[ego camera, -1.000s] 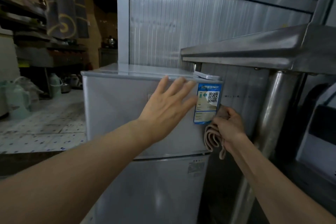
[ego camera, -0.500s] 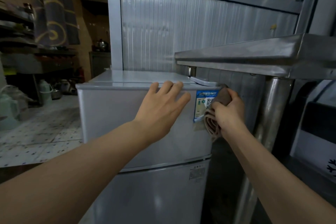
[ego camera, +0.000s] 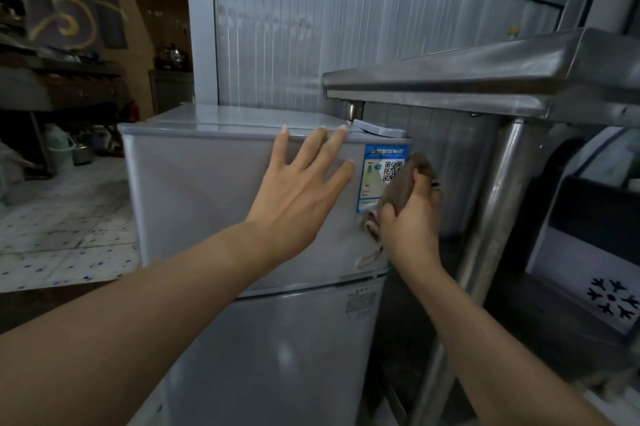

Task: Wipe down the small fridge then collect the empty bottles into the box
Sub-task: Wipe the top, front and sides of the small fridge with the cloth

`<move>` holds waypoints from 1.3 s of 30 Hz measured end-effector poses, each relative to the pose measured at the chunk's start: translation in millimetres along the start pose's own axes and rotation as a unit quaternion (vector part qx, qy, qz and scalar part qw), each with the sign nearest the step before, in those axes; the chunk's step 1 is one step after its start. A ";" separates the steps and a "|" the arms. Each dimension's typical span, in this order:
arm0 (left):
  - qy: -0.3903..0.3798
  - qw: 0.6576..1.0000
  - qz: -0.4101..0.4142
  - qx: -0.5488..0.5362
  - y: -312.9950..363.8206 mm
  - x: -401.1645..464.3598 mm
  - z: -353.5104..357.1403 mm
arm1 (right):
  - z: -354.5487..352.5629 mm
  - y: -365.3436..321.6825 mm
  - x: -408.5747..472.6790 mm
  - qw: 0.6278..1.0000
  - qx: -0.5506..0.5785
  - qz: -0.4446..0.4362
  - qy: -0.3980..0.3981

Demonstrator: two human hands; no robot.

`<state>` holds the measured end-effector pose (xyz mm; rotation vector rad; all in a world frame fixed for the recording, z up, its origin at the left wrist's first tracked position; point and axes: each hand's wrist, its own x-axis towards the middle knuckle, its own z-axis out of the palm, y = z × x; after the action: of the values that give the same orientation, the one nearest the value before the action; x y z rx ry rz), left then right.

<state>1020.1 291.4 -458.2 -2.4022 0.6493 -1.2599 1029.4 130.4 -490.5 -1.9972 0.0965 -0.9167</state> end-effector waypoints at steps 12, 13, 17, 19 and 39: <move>-0.073 0.997 0.027 0.018 22.2 -13.7 1.0 | -15.0 52.3 -43.3 0.994 -0.094 0.032 -0.042; -0.072 0.997 0.032 0.020 22.9 -16.4 0.5 | -18.0 44.5 -43.3 0.998 -0.066 0.019 -0.003; -0.078 0.995 0.040 0.041 25.2 -21.8 0.9 | -14.3 10.3 -32.5 0.993 -0.005 -0.115 0.012; -0.072 0.996 0.034 0.041 26.1 -22.7 0.2 | -2.4 4.8 -30.7 0.989 -0.018 -0.135 -0.048; -0.107 0.986 0.023 -0.124 -7.0 -91.9 -10.2 | 14.7 11.2 -105.3 0.924 -0.167 -0.151 -0.308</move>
<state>967.3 346.3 -511.1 -2.6567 0.8328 -0.9320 965.8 176.4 -563.1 -2.5823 -0.4493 -0.4265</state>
